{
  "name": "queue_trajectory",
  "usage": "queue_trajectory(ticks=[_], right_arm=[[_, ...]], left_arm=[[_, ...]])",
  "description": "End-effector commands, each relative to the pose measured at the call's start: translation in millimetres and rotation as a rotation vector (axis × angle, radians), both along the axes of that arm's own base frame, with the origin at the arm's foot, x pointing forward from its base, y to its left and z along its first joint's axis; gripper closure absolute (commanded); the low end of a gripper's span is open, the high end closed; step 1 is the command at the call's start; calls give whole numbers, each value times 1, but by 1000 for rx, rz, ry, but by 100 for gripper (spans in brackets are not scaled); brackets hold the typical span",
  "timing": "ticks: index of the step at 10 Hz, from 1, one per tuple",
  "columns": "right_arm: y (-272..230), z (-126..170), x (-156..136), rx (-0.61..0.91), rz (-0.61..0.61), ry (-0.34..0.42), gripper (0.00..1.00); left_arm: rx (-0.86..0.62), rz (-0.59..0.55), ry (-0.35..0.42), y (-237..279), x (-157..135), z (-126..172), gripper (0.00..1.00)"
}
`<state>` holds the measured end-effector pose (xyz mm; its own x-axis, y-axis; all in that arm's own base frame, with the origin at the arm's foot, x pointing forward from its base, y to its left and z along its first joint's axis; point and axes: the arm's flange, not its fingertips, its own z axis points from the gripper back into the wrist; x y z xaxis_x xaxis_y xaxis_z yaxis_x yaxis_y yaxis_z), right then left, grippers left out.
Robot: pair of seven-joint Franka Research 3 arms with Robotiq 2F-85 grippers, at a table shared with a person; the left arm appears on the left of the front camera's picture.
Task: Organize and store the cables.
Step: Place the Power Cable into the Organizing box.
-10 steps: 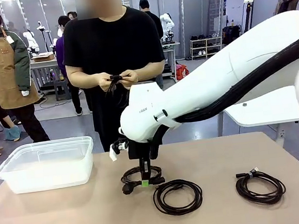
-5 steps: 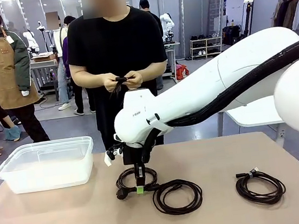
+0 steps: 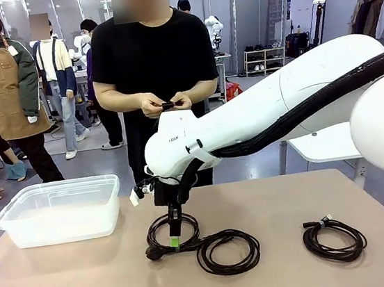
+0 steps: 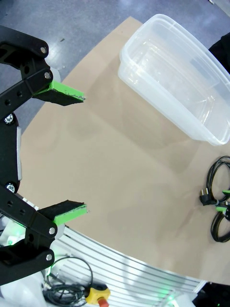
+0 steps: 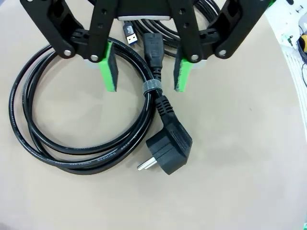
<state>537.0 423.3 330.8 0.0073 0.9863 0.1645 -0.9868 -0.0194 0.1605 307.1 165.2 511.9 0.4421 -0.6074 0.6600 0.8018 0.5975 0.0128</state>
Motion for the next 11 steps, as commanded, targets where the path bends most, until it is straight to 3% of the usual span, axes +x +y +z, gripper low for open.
queue_trajectory(ticks=[1,6,8,11], right_arm=[[-5,3,-4,15,-44,-11,0],[-50,21,-2,85,-94,-34,0],[-99,48,-1,167,-147,-51,0],[-187,85,-19,224,-196,-99,0]], left_arm=[[-4,-14,-8,2,0,1,0],[0,0,0,0,0,0,0],[85,-91,15,-39,-8,27,0],[174,-170,29,-114,18,48,0]])
